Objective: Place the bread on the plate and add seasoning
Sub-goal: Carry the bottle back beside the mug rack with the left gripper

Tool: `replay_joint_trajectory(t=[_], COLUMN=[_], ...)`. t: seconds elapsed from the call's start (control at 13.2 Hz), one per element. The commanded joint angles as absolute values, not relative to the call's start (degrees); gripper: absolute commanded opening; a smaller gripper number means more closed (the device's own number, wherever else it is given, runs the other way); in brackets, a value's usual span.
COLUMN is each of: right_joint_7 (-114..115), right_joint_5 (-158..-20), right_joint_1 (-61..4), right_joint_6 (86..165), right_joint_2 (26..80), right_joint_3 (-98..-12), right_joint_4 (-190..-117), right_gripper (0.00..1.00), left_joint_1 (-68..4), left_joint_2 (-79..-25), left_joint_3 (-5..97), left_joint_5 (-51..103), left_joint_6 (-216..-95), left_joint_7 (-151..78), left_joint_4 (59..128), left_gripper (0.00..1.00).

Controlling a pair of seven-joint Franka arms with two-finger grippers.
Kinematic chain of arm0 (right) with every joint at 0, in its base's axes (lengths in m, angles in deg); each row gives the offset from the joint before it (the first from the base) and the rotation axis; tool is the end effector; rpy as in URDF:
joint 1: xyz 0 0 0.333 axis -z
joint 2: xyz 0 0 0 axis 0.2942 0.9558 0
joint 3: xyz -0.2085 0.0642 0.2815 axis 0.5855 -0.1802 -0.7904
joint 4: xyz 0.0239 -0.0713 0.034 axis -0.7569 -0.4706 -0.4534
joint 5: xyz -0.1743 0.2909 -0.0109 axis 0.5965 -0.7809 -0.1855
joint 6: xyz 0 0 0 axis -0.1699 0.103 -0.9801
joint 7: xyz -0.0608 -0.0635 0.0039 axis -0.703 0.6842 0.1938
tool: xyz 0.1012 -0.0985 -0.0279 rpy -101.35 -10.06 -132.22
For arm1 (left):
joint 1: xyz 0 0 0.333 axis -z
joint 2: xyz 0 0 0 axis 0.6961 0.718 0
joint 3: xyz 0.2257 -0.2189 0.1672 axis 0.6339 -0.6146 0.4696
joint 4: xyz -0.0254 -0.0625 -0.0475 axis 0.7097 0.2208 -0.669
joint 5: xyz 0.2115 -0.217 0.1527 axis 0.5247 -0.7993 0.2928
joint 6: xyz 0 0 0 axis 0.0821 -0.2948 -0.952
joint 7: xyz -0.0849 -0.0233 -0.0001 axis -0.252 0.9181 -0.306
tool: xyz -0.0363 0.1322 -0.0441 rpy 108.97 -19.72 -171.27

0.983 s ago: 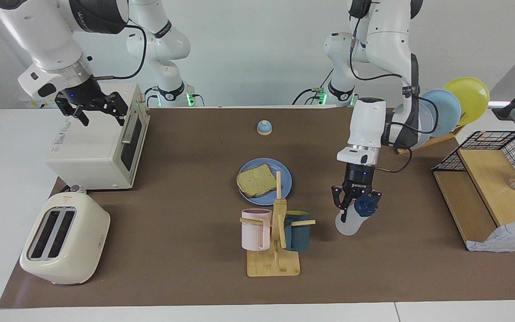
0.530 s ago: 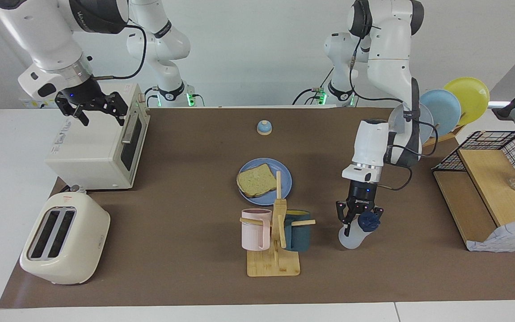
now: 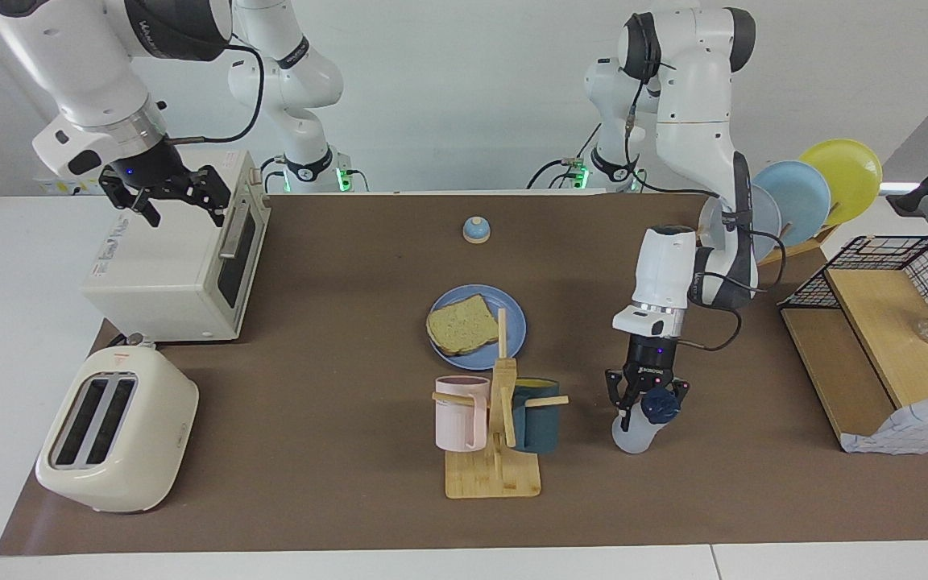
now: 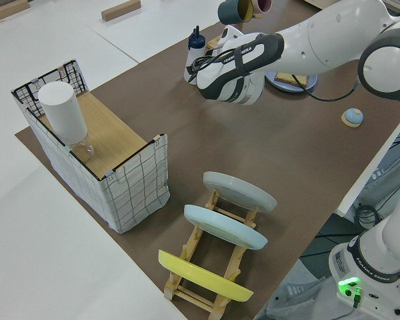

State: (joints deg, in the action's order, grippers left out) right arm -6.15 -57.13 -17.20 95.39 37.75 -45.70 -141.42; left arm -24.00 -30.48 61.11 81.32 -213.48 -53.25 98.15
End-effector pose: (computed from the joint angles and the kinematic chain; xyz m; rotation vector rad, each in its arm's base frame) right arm 0.4906 -0.0199 0.6170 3.1203 -0.0115 -0.1044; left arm 0.6422 -0.1778 0.3350 2.7337 -0.3221 1.2323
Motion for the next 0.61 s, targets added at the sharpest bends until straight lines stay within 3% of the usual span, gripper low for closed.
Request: replay_joint_trajectory(t=[0.0,0.08,0.15,0.23,0.3,0.53], right_joint_7=[-5.41,-5.33,-5.33,-5.33,-5.33,-5.33], right_joint_5=[-57.49,-57.49,-57.49,-57.49,-57.49,-57.49], right_joint_1=[-16.67,-16.67,-16.67,-16.67,-16.67,-16.67], right_joint_6=[96.06,96.06,95.97,95.97,95.97,95.97], right_joint_2=[36.55,36.55,36.55,36.55,36.55,36.55], right_joint_3=[-45.81,-45.81,-45.81,-45.81,-45.81,-45.81], right_joint_4=[-142.92,-142.92,-142.92,-142.92,-142.92,-142.92], right_gripper=[1.00,1.00,1.00,1.00,1.00,1.00], left_joint_1=[-22.85,-22.76,-22.50,-22.49,-22.49,-22.58], left_joint_2=[-29.30,-29.30,-29.30,-29.30,-29.30,-29.30], left_joint_3=[62.98,63.15,63.33,63.42,63.42,63.51], left_joint_5=[82.15,82.15,82.15,82.15,82.15,82.23], left_joint_6=[-215.23,-215.23,-215.23,-215.23,-215.23,-215.58], left_joint_7=[-53.25,-53.25,-53.25,-53.25,-53.25,-53.25], left_joint_4=[97.48,97.48,97.57,97.66,97.66,97.75], left_gripper=[0.00,0.01,0.27,0.77,1.00,1.00])
